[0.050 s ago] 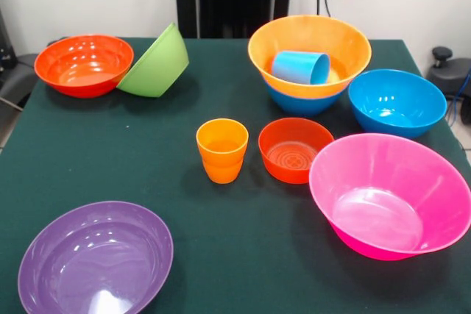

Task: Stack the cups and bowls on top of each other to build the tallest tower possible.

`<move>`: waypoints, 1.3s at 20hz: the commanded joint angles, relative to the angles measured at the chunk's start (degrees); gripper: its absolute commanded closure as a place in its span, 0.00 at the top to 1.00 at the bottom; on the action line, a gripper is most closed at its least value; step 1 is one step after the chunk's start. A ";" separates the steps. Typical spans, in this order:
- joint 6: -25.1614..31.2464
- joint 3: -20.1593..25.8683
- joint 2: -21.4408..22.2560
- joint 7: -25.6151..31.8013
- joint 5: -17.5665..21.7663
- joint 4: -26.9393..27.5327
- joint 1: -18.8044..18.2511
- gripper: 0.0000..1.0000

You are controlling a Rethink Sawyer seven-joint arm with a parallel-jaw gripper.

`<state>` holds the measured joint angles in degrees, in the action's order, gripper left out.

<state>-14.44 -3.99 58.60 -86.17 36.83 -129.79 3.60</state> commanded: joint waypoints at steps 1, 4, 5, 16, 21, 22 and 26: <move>9.20 20.46 9.59 -7.92 2.24 -7.59 -6.84 1.00; 8.95 19.54 12.81 -9.14 0.42 -8.34 -7.26 1.00; 8.70 18.79 14.24 -9.33 0.13 -8.26 -7.05 1.00; 1.17 20.82 12.26 -16.86 -0.76 -12.15 -19.57 1.00; 1.77 37.70 15.80 -19.80 4.72 -15.24 -36.38 1.00; 4.01 39.66 14.70 -17.15 5.09 -15.22 -39.71 1.00; 8.18 34.37 9.25 -9.28 10.29 -11.41 -42.83 1.00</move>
<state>-13.00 24.67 73.07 -94.92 38.92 -139.43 -34.45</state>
